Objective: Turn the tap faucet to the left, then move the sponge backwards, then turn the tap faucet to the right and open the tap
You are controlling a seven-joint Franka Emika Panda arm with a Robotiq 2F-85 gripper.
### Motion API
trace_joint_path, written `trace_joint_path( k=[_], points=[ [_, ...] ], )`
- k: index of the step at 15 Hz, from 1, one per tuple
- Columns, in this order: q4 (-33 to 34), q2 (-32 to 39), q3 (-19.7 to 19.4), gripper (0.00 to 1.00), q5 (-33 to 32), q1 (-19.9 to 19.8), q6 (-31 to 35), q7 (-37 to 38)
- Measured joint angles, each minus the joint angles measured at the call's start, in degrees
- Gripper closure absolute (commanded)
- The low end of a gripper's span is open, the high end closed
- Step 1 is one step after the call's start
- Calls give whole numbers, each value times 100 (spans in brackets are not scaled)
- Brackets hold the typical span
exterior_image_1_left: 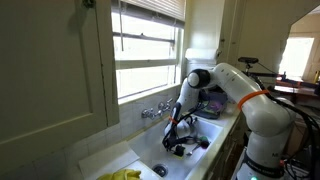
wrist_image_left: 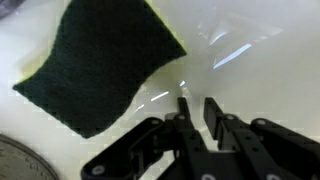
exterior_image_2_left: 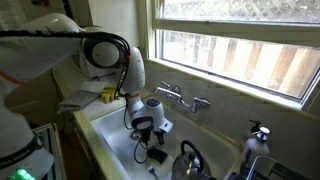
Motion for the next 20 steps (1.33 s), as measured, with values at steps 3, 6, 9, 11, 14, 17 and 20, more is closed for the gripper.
trace_joint_path(
  k=[3,6,9,11,14,17,20],
  points=[
    [-317,-210,-272,22,32,203,-67,35],
    [-575,-404,-495,0,100,401,-159,139],
    [-770,-602,-523,0,211,441,-154,245],
    [-888,-731,-519,0,259,438,-161,309],
    [-1052,-863,-566,0,335,454,-162,411],
    [-1092,-876,-681,0,413,517,-404,519],
    [-1028,-807,-720,7,487,500,-594,649]
  ],
)
